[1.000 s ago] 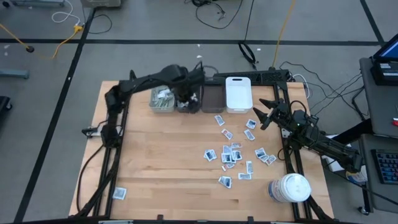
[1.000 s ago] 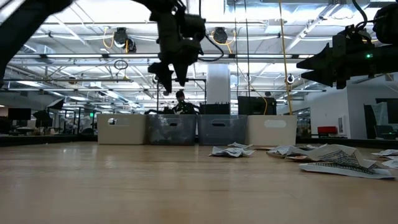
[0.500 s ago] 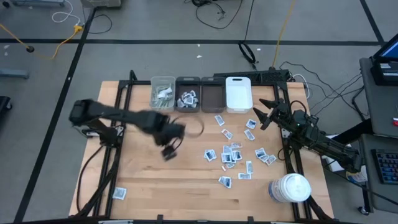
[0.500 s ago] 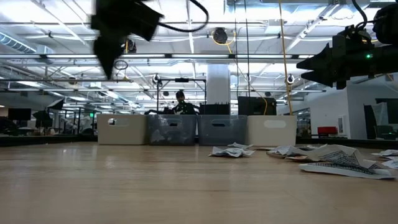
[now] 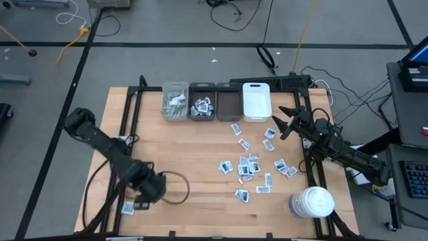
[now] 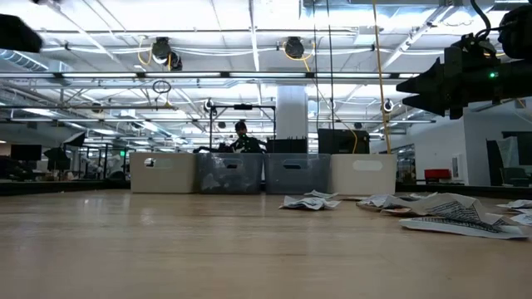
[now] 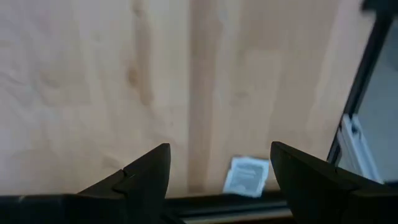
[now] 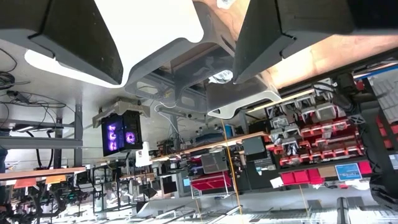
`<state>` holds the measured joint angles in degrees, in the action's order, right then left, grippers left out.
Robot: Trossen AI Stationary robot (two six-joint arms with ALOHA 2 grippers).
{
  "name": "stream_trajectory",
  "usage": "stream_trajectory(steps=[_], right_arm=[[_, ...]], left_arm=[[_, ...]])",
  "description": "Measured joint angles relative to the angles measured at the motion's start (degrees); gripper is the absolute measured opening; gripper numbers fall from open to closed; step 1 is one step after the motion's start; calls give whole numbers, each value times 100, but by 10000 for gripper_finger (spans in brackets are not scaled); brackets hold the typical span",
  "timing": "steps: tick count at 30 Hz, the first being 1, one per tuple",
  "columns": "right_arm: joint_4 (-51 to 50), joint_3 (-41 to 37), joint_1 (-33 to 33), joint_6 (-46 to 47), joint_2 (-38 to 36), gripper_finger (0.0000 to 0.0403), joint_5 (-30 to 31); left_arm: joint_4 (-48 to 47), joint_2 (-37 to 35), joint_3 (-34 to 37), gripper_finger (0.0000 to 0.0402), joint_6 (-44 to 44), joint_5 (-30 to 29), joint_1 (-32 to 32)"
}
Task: Pick & Place First Aid Supplies
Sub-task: Put the towelette pack into the left black bin
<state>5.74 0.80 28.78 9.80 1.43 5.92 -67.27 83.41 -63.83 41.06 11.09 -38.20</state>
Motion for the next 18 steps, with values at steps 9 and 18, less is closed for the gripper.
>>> stream_trajectory(steps=[9,18], right_arm=[[0,2,0,0,-2,297,-1],[0,2,0,0,0,297,-1]], left_arm=[[12,-1,139,283,824,372,-1090],[207,207,777,282,1430,886,-1333]])
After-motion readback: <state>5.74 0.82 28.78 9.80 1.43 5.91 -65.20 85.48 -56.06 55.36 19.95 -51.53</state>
